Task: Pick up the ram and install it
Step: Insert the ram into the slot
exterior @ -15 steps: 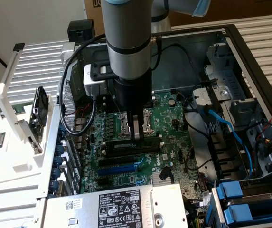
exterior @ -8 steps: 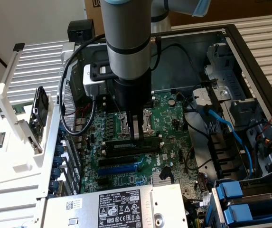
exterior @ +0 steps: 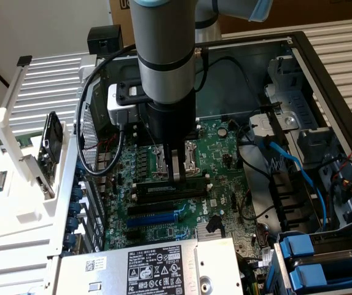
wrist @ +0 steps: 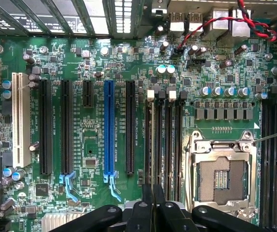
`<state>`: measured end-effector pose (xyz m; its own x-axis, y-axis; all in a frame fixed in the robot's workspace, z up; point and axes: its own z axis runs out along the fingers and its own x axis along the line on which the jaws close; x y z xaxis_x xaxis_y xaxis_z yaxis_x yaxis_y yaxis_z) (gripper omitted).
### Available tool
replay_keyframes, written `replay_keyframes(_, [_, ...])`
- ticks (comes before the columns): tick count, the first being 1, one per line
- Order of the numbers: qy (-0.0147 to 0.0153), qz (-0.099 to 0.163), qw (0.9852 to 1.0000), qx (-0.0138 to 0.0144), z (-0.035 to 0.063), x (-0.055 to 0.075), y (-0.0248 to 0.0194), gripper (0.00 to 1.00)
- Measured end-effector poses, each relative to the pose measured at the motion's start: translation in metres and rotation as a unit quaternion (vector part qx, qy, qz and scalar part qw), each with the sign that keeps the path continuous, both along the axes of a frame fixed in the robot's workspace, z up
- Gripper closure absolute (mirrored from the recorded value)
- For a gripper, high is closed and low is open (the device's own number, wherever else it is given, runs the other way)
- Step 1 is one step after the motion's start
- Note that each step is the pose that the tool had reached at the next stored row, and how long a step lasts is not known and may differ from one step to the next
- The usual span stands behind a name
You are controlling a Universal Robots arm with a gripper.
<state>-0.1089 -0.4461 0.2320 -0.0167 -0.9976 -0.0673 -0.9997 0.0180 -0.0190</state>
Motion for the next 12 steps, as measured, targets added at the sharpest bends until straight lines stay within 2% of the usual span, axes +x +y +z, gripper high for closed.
replay_keyframes(7, [-0.0001, 0.0, 1.0, 0.0001, -0.0001, -0.0006, 0.0003, 0.88])
replay_keyframes(12, [-0.0001, 0.0, 1.0, 0.0001, 0.005, -0.0009, 0.0004, 0.88])
